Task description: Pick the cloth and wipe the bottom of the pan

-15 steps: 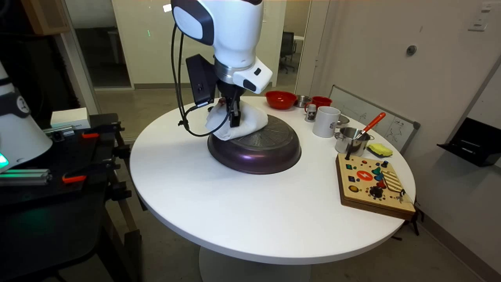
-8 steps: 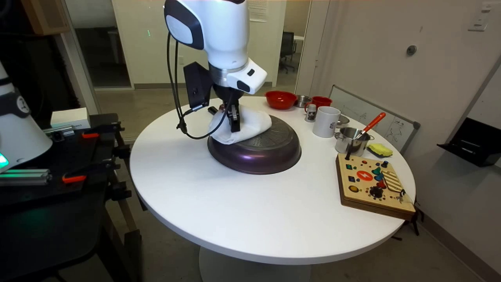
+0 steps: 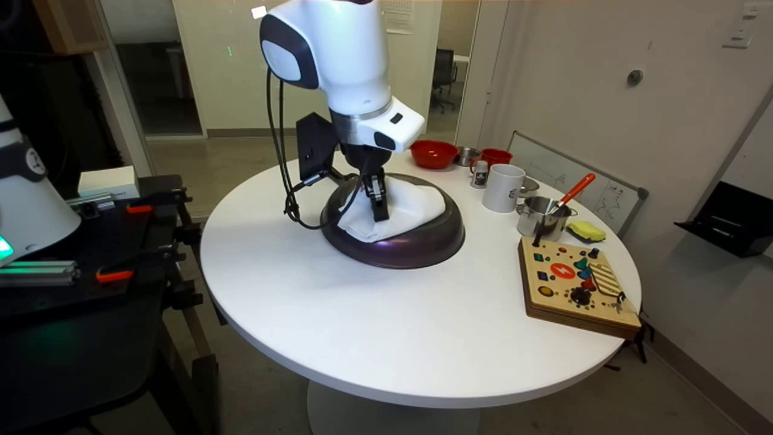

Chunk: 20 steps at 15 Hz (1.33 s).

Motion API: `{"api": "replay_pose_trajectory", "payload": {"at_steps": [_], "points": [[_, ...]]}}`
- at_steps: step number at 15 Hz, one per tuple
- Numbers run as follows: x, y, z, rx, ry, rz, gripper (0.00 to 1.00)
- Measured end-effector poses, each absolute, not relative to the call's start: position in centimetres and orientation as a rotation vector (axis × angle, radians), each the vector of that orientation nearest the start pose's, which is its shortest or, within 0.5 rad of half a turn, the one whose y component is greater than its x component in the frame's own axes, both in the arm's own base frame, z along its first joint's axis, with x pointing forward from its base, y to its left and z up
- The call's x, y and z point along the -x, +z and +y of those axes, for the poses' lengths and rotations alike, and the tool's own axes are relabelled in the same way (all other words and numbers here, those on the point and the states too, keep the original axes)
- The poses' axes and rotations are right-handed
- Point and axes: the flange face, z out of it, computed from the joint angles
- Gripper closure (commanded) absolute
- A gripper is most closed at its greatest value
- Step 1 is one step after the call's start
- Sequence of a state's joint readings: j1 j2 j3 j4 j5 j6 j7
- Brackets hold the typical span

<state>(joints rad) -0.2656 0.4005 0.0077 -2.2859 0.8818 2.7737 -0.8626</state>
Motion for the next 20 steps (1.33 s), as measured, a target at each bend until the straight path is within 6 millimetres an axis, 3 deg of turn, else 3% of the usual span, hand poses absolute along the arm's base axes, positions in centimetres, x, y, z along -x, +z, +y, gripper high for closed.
{"api": "replay_pose_trajectory", "payload": {"at_steps": [5,9,12,15,17,20], "points": [[-52.2,15.7,-20.1,2.895,-0.425,0.408,0.97],[-54.8,17.1,-20.1,2.884,-0.495,0.397,0.97],[-56.9,19.8,-18.4,2.858,-0.568,0.337,0.97],[-58.0,22.2,-15.1,2.810,-0.589,0.227,0.97],[-57.8,22.8,-12.9,2.778,-0.557,0.167,0.97],[-56.7,22.0,-10.5,2.740,-0.470,0.102,0.97]]}}
